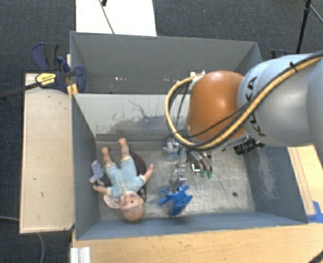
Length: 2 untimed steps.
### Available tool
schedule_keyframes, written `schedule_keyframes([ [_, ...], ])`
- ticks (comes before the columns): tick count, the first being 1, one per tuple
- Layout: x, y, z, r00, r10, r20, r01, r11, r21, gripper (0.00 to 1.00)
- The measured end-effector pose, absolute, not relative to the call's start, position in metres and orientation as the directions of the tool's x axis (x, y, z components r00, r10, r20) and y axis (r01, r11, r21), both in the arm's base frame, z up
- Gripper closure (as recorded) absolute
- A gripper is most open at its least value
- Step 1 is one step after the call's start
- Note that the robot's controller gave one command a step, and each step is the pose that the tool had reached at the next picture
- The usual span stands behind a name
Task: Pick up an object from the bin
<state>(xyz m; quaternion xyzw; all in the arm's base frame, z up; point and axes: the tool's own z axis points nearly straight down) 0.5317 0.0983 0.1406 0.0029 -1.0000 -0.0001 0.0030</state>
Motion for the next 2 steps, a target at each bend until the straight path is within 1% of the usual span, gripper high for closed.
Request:
schedule_keyframes([
  [1,0.534,0.098,0.145,-1.000,-0.002,-0.002,-0.002,1.000,0.001,0.00],
  [2,0.517,0.104,0.111,-0.993,-0.113,-0.045,-0.114,0.993,0.013,0.00],
])
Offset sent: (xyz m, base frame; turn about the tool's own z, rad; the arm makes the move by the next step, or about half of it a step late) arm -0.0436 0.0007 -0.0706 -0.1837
